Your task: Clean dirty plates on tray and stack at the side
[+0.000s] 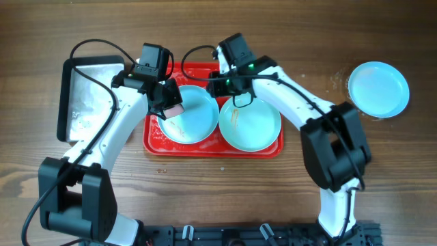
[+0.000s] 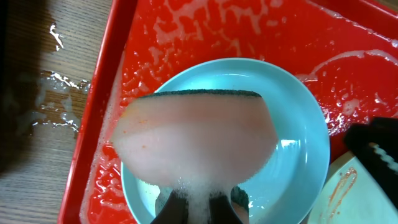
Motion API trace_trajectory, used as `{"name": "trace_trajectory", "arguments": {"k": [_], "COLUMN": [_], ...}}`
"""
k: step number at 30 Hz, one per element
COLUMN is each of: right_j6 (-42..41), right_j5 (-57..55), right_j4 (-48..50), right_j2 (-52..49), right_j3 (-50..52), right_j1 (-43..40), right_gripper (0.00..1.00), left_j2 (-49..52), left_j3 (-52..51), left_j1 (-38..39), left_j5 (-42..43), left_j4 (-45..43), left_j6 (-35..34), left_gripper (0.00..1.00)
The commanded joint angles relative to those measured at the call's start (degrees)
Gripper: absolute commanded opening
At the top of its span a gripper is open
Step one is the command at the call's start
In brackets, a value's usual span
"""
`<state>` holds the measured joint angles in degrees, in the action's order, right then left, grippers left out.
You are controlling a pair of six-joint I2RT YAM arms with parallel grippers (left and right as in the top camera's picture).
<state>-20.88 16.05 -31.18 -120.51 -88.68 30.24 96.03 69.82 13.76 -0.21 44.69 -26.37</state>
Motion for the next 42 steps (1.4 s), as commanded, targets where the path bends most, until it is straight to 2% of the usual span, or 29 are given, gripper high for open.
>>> {"name": "trace_trajectory", "arguments": {"k": [1,3,7,10,18,21,26,28,31,33,35,39,42], "right_j6": [1.2,1.2,0.0,-1.6,-3.5,-3.5,-3.5,-3.5,-3.5,-3.5,-3.5,-3.5,-3.5], "right_j5": [-1.3,-1.0,-1.0,-1.0,-0.3,0.1,0.3,0.3,0.3,0.3,0.3,0.3,0.3], "right_j4": [0.5,0.8,1.3,1.3,1.6,1.6,1.4,1.3,1.3,1.3,1.3,1.2,1.1], "right_j2": [-4.8,-5.2,-7.1,-7.1,-7.1,-7.1,-7.1,-7.1,-7.1,-7.1,-7.1,-7.1,-7.1], "right_j3": [-0.7,-0.7,-0.7,-0.7,-0.7,-0.7,-0.7,-0.7,-0.7,-0.7,-0.7,-0.7,-0.7], "right_j1": [0.2,0.1,0.3,0.6,0.7,0.7,0.7,0.7,0.7,0.7,0.7,0.7,0.7], "right_gripper": [0.34,0.22,0.16,0.04,0.04,0.04,0.04,0.04,0.04,0.04,0.04,0.05,0.04], "left_j2": [-0.5,-0.5,-0.5,-0.5,-0.3,1.2,9.4,10.5,10.4,10.4,10.4,8.2,7.4], "left_j3": [0.5,0.5,-0.3,-1.8,-10.2,-11.8,-11.8,-11.8,-11.7,-11.5,-9.3,-2.3,-1.0], "left_j1": [0.0,0.0,0.0,0.0,0.0,0.5,3.1,3.1,3.1,3.1,3.3,4.7,4.6], "left_j5": [-1.8,-1.8,-1.2,1.0,2.7,1.2,-7.5,-11.8,-23.2,-26.9,-26.5,-13.6,-12.2], "left_j4": [0.8,1.1,1.4,1.4,-15.3,-20.7,-22.2,-19.8,-15.2,-14.0,-13.7,-12.9,-15.5], "left_j6": [2.0,2.2,2.2,2.2,2.1,3.9,3.9,3.4,1.9,2.0,4.3,11.8,12.7], "left_gripper": [0.04,0.04,0.04,0.04,0.04,0.04,0.04,0.04,0.04,0.04,0.04,0.04,0.04]}}
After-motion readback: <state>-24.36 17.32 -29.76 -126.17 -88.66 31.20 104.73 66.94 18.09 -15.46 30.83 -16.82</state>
